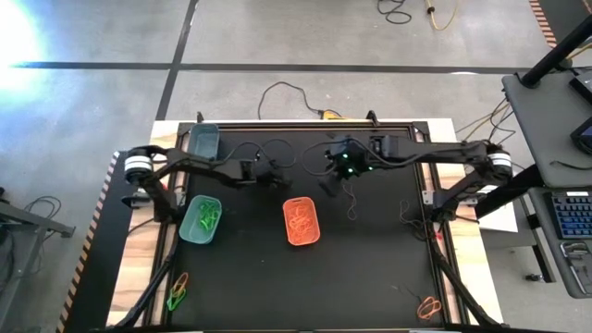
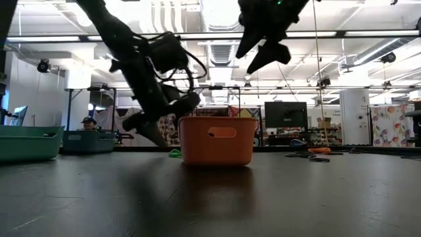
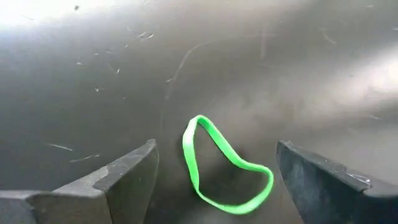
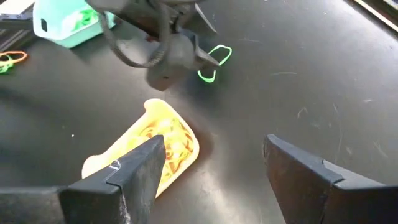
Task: Sort rubber bands into baskets
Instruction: Put the green rubber band into the light sea green bin
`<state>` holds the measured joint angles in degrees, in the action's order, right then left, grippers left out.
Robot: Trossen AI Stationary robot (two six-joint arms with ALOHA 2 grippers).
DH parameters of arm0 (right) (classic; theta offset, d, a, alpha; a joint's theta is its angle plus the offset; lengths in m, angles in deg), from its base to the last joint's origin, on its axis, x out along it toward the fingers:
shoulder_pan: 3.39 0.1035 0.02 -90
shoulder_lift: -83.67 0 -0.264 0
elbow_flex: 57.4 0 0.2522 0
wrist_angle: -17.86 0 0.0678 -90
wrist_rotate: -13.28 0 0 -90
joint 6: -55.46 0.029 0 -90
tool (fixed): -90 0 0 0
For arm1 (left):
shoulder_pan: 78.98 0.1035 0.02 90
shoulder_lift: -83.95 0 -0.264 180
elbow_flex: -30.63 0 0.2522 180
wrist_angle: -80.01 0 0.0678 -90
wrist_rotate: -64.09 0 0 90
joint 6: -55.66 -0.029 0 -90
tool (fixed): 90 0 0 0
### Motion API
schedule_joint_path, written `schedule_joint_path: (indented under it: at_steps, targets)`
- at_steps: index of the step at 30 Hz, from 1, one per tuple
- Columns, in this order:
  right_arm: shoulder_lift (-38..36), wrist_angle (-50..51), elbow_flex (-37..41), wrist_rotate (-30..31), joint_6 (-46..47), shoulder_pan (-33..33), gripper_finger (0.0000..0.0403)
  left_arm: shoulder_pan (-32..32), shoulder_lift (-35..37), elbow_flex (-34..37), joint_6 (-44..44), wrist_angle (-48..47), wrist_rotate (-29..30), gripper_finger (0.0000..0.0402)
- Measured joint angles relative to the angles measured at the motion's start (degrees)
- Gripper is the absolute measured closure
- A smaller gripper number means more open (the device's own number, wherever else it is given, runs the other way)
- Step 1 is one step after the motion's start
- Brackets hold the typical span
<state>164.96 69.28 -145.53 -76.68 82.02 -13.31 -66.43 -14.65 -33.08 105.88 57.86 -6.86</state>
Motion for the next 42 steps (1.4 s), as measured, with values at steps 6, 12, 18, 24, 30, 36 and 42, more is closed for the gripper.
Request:
schedule_joint_path:
  at_steps: [6,12,18,24,30,36,42]
  targets:
    - [-1.9,2.2,0.6,0.2,1.8,0.1,0.0146,0.2,-6.0,-4.0,3.1,-1.5,1.5,0.0095]
    - [-2.3,3.1,0.7,0.2,3.0,0.4,0.0154,-0.5,-9.5,-8.5,4.4,-5.9,3.2,0.0137]
    - [-2.4,3.1,0.7,0.1,3.6,0.6,0.0156,-1.0,-10.6,-10.0,7.3,-10.9,5.0,0.0262]
    - [-2.4,3.3,0.7,-0.1,5.0,0.6,0.0157,-1.2,-10.2,-10.3,6.3,-11.2,3.7,0.0389]
    - [-2.8,4.2,0.7,-0.4,5.0,0.8,0.0157,-3.3,-2.2,-12.4,-1.6,-21.7,1.6,0.0400]
    - [-3.7,3.7,0.7,0.0,3.8,3.4,0.0156,-11.4,10.5,-15.2,-3.0,-45.7,3.1,0.0401]
    - [-4.0,3.7,0.7,0.1,3.9,6.7,0.0156,-23.3,18.2,-16.3,9.7,-68.7,-5.5,0.0401]
